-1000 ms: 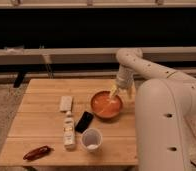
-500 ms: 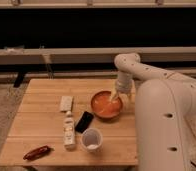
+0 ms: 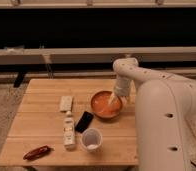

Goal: Drag the ceramic bowl in a circle

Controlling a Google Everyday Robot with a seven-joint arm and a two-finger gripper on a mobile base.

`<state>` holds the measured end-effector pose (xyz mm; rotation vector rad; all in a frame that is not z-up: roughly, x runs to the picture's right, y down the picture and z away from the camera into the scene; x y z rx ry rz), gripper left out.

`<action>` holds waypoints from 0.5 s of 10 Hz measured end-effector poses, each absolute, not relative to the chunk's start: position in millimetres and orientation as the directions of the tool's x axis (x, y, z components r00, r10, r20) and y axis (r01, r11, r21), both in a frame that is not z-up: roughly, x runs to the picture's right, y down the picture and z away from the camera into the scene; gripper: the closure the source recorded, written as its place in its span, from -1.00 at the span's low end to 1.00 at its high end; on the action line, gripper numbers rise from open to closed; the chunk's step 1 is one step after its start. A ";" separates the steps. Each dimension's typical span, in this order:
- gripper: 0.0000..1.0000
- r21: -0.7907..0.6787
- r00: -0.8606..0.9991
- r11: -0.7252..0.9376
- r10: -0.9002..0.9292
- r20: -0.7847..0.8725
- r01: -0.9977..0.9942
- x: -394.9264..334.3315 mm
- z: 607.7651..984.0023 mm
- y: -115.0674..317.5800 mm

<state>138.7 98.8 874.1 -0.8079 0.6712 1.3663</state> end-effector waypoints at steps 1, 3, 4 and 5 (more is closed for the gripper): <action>-0.45 -0.103 0.099 0.025 0.567 -0.818 -0.994 138.8 875.6 102.4; -0.45 -0.093 0.095 0.031 0.543 -0.834 -0.995 137.7 880.1 111.8; -0.45 -0.089 0.091 0.029 0.530 -0.843 -0.996 137.9 882.2 115.6; -0.27 -0.076 0.078 0.024 0.494 -0.866 -0.997 140.2 888.2 125.2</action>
